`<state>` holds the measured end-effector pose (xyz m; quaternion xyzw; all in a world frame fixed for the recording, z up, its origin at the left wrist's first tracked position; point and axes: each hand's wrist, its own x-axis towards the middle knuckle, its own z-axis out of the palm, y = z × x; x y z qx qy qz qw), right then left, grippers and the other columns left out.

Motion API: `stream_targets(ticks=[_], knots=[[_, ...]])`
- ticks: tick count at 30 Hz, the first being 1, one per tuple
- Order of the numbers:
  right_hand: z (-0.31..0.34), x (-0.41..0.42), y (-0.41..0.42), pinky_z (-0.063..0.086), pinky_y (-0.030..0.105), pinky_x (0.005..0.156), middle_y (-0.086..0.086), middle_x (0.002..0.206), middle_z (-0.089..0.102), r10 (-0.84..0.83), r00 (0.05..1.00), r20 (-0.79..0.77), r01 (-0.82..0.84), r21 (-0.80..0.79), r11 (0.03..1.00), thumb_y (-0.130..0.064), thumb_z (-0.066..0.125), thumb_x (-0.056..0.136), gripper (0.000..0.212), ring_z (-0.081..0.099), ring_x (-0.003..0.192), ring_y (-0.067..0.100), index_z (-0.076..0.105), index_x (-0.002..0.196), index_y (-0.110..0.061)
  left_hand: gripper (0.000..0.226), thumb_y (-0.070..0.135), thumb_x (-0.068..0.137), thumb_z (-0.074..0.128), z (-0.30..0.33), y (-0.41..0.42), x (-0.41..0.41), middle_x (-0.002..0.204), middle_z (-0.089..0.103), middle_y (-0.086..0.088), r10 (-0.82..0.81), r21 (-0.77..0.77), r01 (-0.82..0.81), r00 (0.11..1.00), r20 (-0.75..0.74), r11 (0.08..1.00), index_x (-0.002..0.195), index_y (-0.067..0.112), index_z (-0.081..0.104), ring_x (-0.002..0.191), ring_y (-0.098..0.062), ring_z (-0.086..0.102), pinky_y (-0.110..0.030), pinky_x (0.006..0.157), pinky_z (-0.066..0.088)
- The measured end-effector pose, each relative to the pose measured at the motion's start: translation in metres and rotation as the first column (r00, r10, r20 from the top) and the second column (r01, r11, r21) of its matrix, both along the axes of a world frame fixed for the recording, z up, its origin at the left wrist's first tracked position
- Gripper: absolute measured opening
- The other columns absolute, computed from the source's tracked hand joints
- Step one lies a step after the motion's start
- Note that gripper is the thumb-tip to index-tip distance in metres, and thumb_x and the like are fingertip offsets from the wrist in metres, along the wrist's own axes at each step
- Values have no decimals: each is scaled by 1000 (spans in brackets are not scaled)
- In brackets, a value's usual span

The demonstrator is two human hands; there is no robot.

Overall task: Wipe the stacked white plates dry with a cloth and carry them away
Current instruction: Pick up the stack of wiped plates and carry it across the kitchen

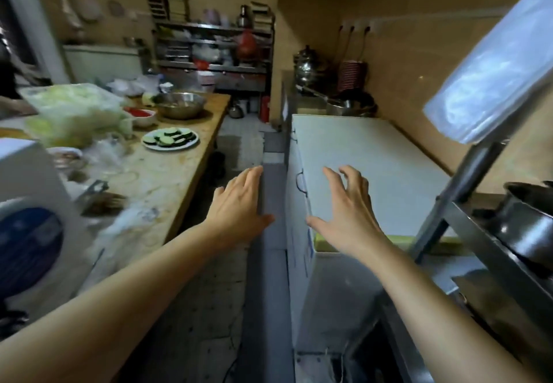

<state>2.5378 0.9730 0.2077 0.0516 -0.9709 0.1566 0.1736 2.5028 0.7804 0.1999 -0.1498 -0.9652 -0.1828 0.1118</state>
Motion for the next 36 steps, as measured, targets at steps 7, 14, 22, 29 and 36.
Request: stream_targets(ticks=[7,14,22,29,36], knots=[[-16,-70,-27,24,38,112,4,149,11,121,992,23,-120,-35,992,-43,71,78,96,15,137,26,9,149,-24,95,43,82,67,-12,-27,-49,157,14,-1,105,27,-108,990,94,994,150,20,5,143,-21,19,-45,113,25],[-26,-185,-62,24,40,114,0,150,6,153,987,49,-150,-62,987,-43,70,80,95,12,140,25,6,148,-27,95,47,79,67,-31,-60,-167,154,22,-1,156,83,-160,986,58,984,149,24,6,140,-23,26,-43,111,25],[-17,-343,-100,25,40,113,0,151,3,111,992,64,-107,-69,992,-44,70,79,97,10,141,25,3,149,-29,96,51,79,66,-23,-105,-337,155,20,-1,125,107,-134,989,83,985,149,25,5,140,-21,26,-37,110,27],[-34,-474,-103,27,39,111,-2,149,3,86,992,87,-80,-70,994,-45,70,78,97,12,140,25,3,147,-32,94,49,80,65,-36,-114,-458,155,20,-1,76,120,-87,993,95,989,149,24,6,140,-19,25,-35,111,25],[-50,-649,-82,32,42,108,-9,143,2,129,987,91,-121,-90,989,-47,71,76,98,16,138,25,4,145,-34,96,53,78,65,-50,-98,-615,154,22,-1,150,107,-161,983,102,981,148,28,5,137,-21,31,-37,109,29]])
